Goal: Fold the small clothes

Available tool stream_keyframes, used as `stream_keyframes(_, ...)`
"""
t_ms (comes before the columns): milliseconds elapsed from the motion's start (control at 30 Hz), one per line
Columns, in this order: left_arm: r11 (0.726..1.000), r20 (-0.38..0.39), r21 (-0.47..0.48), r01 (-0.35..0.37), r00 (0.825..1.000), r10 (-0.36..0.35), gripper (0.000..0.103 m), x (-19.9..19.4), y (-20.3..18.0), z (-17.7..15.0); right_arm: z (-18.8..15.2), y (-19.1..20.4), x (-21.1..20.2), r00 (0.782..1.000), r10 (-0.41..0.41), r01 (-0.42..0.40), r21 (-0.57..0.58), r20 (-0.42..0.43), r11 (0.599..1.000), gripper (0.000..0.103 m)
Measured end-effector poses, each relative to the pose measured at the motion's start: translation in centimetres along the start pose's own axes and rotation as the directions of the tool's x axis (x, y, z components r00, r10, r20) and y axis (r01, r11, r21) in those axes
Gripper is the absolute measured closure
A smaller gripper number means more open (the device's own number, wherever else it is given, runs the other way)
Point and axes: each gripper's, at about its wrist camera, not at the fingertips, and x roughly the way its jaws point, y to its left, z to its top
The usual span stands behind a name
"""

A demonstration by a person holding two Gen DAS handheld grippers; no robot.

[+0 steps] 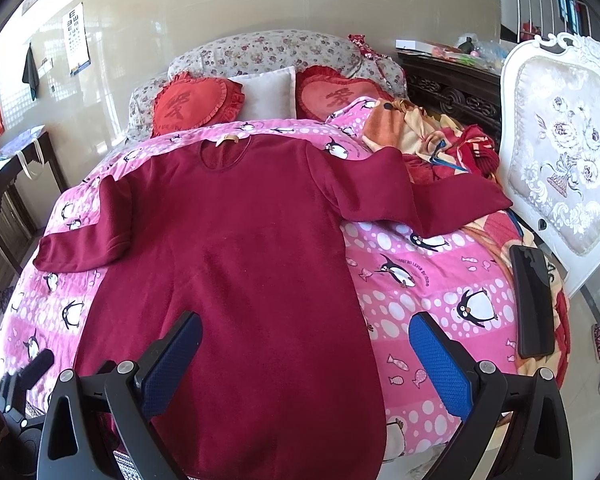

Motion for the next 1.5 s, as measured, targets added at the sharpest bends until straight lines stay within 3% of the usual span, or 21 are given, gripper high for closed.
stream_keyframes(467,0.998,0.006,0.014,-0.060,0.998,0.059,0.001,0.2,-0.2,0.0,-0.1,0.0,-0.3,1.000,0.004,-0.004,0.002,-0.002,1.000,0.000)
stream_keyframes(733,1.000,0.004,0.011,0.020,1.000,-0.020,0.001,-0.3,-0.6,0.1,-0.1,0.0,-0.6,1.000,0.010,-0.010,-0.003,0.005,1.000,0.000)
stream_keyframes(967,1.000,0.024,0.015,0.003,1.000,-0.004,0.001,-0.3,-0.7,-0.1,-0.2,-0.3,-0.2,1.000,0.011,-0.011,0.008,-0.003,1.000,0.000)
stream_keyframes(1167,0.999,0.071,-0.031,0.033,0.997,-0.031,0.001,-0.6,0.0,-0.3,-0.3,-0.2,0.0,1.000,0.013,-0.013,0.009,-0.003,1.000,0.000)
stream_keyframes(1500,0.998,0.116,-0.021,0.061,0.992,-0.058,0.001,-1.3,0.2,0.0,-0.1,-0.2,-0.2,1.000,0.009,-0.009,0.009,0.002,1.000,0.000)
